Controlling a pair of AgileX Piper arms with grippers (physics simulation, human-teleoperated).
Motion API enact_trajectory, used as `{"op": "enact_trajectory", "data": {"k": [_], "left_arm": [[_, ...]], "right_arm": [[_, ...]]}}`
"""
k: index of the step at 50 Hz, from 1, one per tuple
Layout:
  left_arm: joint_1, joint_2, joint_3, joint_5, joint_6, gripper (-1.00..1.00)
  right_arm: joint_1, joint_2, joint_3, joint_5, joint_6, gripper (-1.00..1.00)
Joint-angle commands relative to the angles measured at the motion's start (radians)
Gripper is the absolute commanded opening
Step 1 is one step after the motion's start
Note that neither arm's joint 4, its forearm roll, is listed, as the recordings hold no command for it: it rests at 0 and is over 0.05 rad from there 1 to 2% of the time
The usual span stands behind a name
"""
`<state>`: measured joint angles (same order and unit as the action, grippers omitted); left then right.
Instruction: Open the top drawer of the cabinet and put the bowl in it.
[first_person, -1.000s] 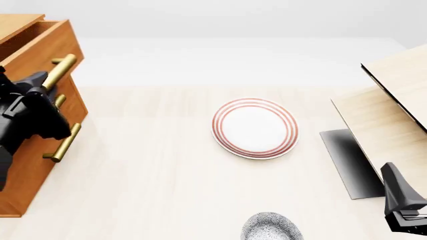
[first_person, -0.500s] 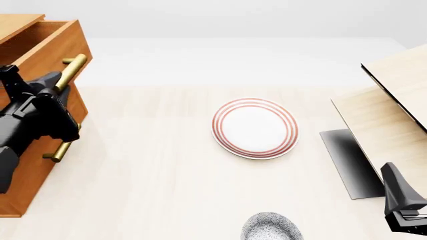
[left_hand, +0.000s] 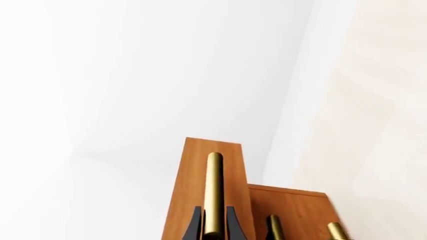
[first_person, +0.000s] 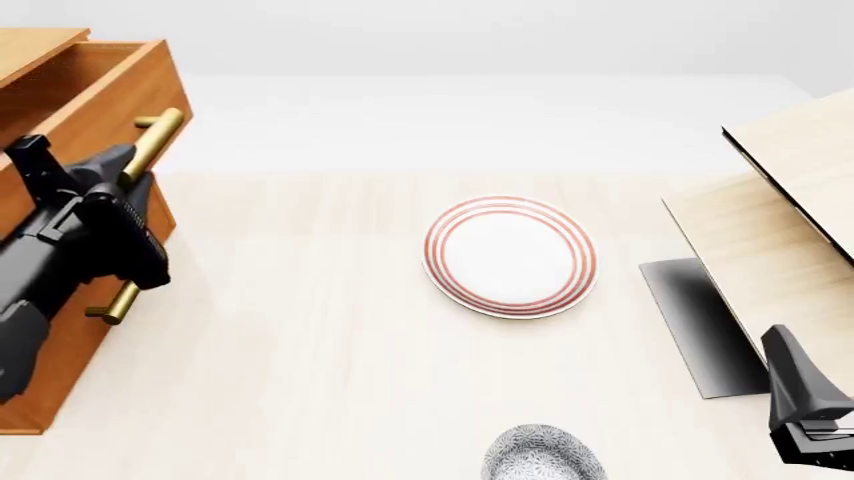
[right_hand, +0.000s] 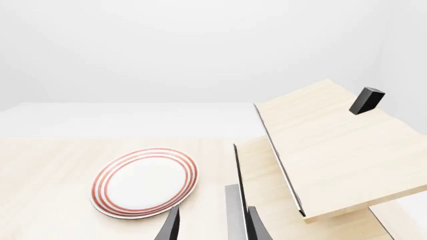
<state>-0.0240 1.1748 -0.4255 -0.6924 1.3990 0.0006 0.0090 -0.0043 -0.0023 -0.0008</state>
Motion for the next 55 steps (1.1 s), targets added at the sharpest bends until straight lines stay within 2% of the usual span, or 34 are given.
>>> {"op": "enact_trajectory", "data": {"k": [1,8,9,26,36,37,48,55], "left_arm": [[-0.049,-0.034,0.07,-0.033,0.003,-1.0],[-0.056,-0.038,0.074,-0.03,0.001,-1.0],[-0.057,-0.039,0.075,-0.033,0.002,1.0],[-0.086,-0.036,0.101,-0.064,0.006,1.0],[-0.081,-0.111,0.157,-0.106,0.061,1.0],[-0.085,-0.123,0.157,-0.088,0.06,1.0],[-0.111,-0.132,0.221,-0.164,0.092,1.0],[-0.125,-0.15,0.231,-0.154,0.09,1.0]], "right_arm": [[0.0,-0.002,0.0,0.0,0.0,1.0],[0.0,-0.001,0.0,0.0,0.0,1.0],[0.0,-0.002,0.0,0.0,0.0,1.0],[0.0,-0.001,0.0,0.0,0.0,1.0],[0.0,-0.002,0.0,0.0,0.0,1.0],[0.0,-0.002,0.0,0.0,0.0,1.0],[0.0,-0.001,0.0,0.0,0.0,1.0],[0.0,-0.001,0.001,0.0,0.001,1.0]]}}
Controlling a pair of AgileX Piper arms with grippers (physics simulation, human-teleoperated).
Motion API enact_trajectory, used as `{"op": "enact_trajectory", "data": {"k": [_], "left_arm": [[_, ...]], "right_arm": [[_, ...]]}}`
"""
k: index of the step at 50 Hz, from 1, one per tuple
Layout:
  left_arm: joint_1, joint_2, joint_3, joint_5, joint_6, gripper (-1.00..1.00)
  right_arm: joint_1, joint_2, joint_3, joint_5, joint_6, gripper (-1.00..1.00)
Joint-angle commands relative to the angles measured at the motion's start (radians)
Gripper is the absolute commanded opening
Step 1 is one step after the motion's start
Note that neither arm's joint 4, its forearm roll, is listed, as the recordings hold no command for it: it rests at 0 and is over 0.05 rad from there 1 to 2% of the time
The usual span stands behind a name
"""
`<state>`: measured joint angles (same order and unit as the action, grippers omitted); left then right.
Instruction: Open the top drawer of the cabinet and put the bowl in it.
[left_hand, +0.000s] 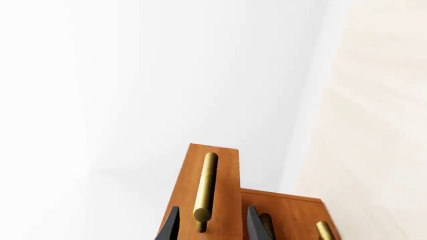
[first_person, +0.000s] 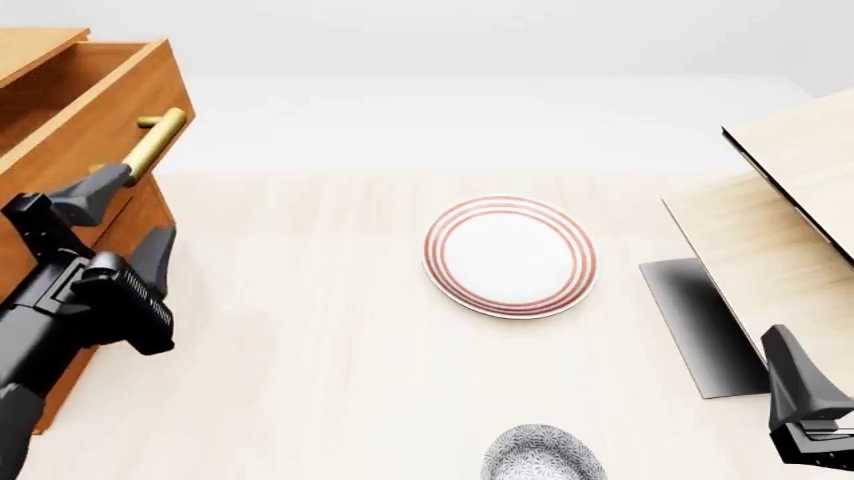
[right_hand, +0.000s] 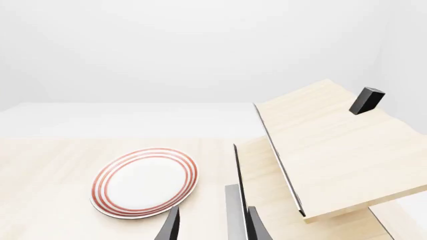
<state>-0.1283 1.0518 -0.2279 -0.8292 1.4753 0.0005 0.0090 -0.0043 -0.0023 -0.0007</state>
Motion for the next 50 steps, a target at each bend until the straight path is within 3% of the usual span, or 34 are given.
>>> {"op": "enact_trajectory", "data": {"k": [1,12,19,29,31,36,37,39,43,44,50], "left_arm": [[-0.021,-0.025,0.037,-0.025,0.016,1.0],[-0.048,-0.08,0.041,0.017,0.001,1.0],[-0.087,-0.189,-0.019,0.184,-0.088,1.0],[-0.121,-0.238,-0.047,0.261,-0.154,1.0],[-0.125,-0.27,-0.081,0.332,-0.209,1.0],[-0.121,-0.305,-0.099,0.372,-0.248,1.0],[-0.123,-0.321,-0.127,0.425,-0.292,1.0],[-0.118,-0.33,-0.116,0.416,-0.287,1.0],[-0.084,-0.385,-0.155,0.514,-0.359,1.0],[-0.121,-0.319,-0.186,0.548,-0.38,1.0],[-0.073,-0.405,-0.234,0.663,-0.474,1.0]], "right_arm": [[0.0,-0.001,0.0,0.0,0.0,1.0],[0.0,-0.002,0.0,0.0,0.0,1.0],[0.0,-0.001,0.0,0.0,0.0,1.0],[0.0,-0.001,0.001,0.0,0.001,1.0],[0.0,-0.001,0.0,0.0,0.001,1.0],[0.0,-0.001,0.001,0.0,0.0,1.0],[0.0,-0.001,0.0,0.0,0.0,1.0],[0.0,-0.001,0.0,0.0,0.0,1.0],[0.0,-0.001,0.0,0.0,0.0,1.0],[0.0,-0.002,0.0,0.0,0.0,1.0],[0.0,-0.002,0.0,0.0,-0.001,1.0]]}}
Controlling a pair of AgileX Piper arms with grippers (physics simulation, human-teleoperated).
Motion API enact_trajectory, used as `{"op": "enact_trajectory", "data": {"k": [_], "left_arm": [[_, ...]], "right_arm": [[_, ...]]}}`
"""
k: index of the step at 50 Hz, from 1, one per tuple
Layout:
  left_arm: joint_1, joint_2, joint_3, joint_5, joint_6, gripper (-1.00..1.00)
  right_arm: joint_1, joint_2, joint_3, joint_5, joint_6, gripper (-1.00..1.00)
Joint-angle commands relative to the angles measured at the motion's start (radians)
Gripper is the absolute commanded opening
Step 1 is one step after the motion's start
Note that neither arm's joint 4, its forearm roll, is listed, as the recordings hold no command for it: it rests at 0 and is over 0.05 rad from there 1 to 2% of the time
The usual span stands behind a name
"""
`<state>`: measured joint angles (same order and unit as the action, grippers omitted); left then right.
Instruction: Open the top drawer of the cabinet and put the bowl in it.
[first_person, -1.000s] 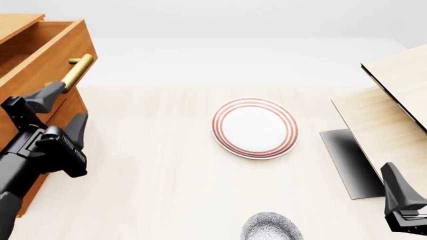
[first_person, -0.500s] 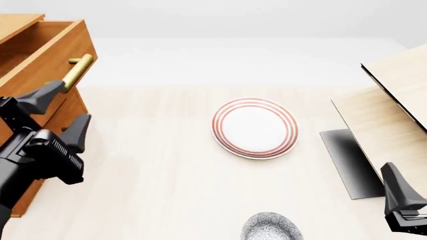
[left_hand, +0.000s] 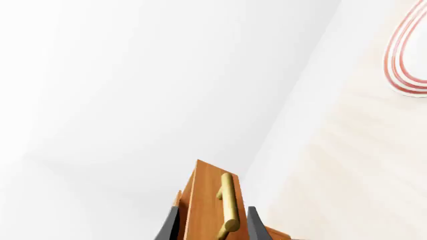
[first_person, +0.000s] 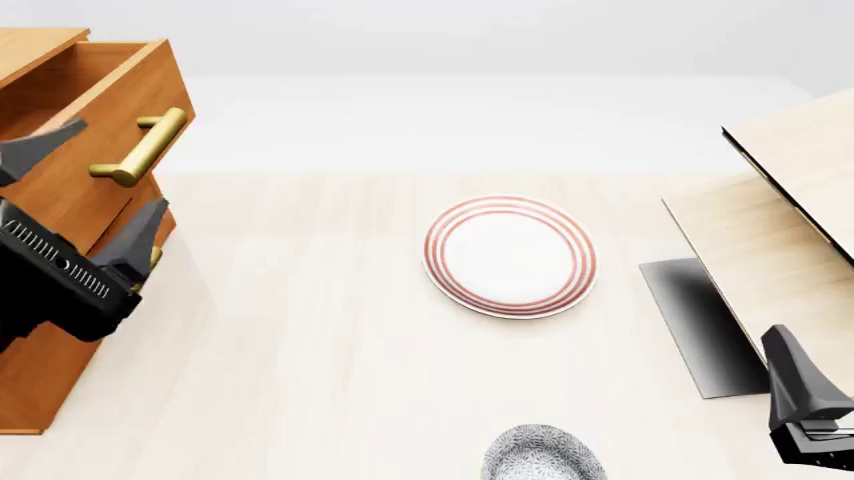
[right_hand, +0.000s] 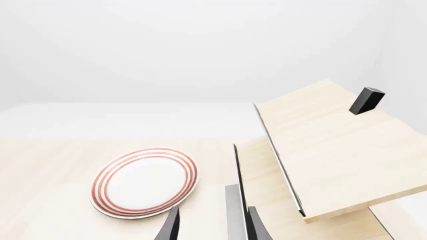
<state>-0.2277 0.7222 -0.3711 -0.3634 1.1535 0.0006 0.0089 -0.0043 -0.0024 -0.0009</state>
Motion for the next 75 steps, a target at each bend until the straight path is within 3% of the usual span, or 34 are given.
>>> {"op": "enact_trajectory", "data": {"k": [1,8,22,25,40,44,51,54,56,59,70,72,75], "left_arm": [[0.038,-0.081,-0.091,0.209,-0.156,1.0],[0.083,-0.12,-0.167,0.351,-0.281,1.0],[0.126,-0.102,-0.279,0.495,-0.422,1.0],[0.126,-0.063,-0.339,0.542,-0.488,1.0],[0.186,-0.023,-0.433,0.633,-0.568,1.0],[0.161,0.007,-0.454,0.631,-0.577,1.0],[0.152,0.112,-0.522,0.677,-0.668,1.0],[0.188,0.114,-0.523,0.683,-0.657,1.0],[0.164,0.138,-0.568,0.704,-0.713,1.0],[0.181,0.148,-0.582,0.713,-0.696,1.0],[0.215,0.226,-0.69,0.815,-0.807,1.0],[0.194,0.236,-0.709,0.813,-0.809,1.0],[0.236,0.24,-0.724,0.84,-0.813,1.0]], "right_arm": [[0.0,-0.002,0.0,0.0,0.0,1.0],[0.0,-0.001,0.0,0.0,0.0,1.0],[0.0,-0.001,0.001,0.0,0.001,1.0],[0.0,-0.002,0.0,0.0,0.0,1.0],[0.0,-0.001,0.0,0.0,0.0,1.0],[0.0,-0.001,0.0,0.0,0.001,1.0],[0.0,-0.001,0.001,0.0,0.001,1.0],[0.0,0.0,0.001,0.0,0.001,1.0],[0.0,-0.001,0.001,0.0,0.001,1.0],[0.0,-0.001,0.0,0.0,0.0,1.0],[0.0,-0.002,0.0,0.0,0.0,1.0],[0.0,-0.001,0.0,0.0,0.0,1.0],[0.0,-0.001,0.001,0.0,0.001,1.0]]}}
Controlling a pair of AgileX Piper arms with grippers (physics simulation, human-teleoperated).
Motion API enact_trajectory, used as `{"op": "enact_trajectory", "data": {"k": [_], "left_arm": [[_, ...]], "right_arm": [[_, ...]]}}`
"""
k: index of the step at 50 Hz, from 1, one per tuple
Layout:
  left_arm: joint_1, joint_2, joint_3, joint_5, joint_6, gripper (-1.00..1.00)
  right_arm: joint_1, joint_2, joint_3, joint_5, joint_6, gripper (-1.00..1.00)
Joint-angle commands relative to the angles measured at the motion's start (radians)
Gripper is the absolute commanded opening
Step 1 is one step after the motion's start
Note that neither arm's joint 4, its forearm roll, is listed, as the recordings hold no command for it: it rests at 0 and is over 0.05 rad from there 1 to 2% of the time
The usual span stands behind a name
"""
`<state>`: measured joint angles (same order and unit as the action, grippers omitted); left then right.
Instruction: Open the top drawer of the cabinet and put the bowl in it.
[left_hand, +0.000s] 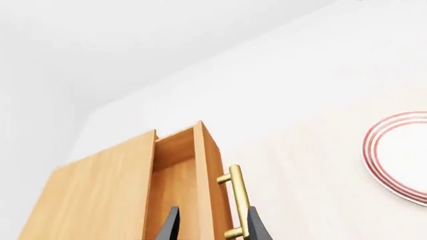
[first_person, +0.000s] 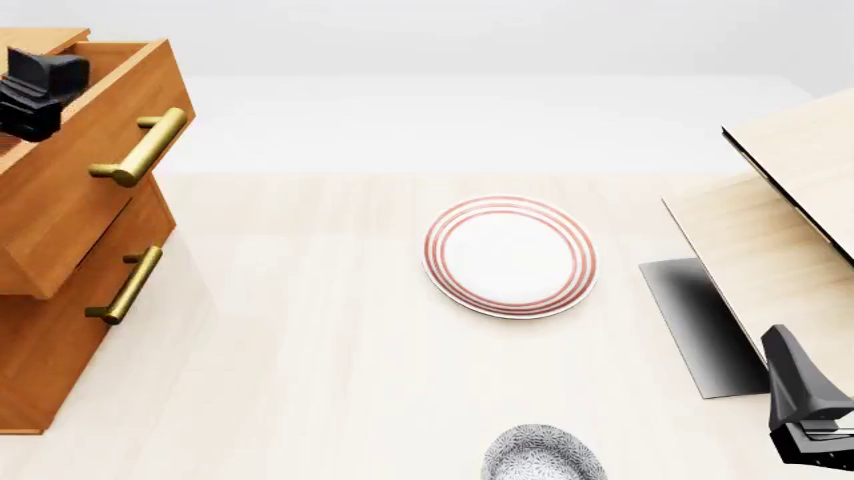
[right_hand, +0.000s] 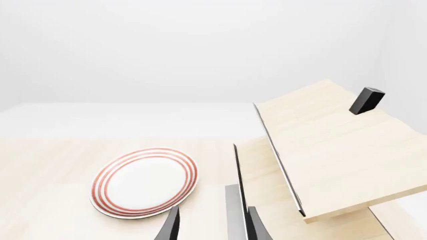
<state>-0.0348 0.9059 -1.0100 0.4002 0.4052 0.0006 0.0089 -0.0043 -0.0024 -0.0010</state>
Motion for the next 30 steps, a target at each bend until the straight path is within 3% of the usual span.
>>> {"op": "enact_trajectory", "data": {"k": [1,5,14,30], "left_arm": [[0.059,0.059,-0.085,0.084,-0.066,1.0],[0.051,0.064,-0.109,0.09,-0.068,1.0],[0.131,0.089,-0.162,0.179,-0.116,1.0],[0.102,0.183,-0.283,0.269,-0.185,1.0]], "right_arm": [[0.0,-0.001,0.0,0.0,0.0,1.0],[0.0,-0.001,0.0,0.0,0.0,1.0],[0.0,-0.001,0.0,0.0,0.001,1.0],[0.0,-0.002,0.0,0.0,0.0,1.0]]}}
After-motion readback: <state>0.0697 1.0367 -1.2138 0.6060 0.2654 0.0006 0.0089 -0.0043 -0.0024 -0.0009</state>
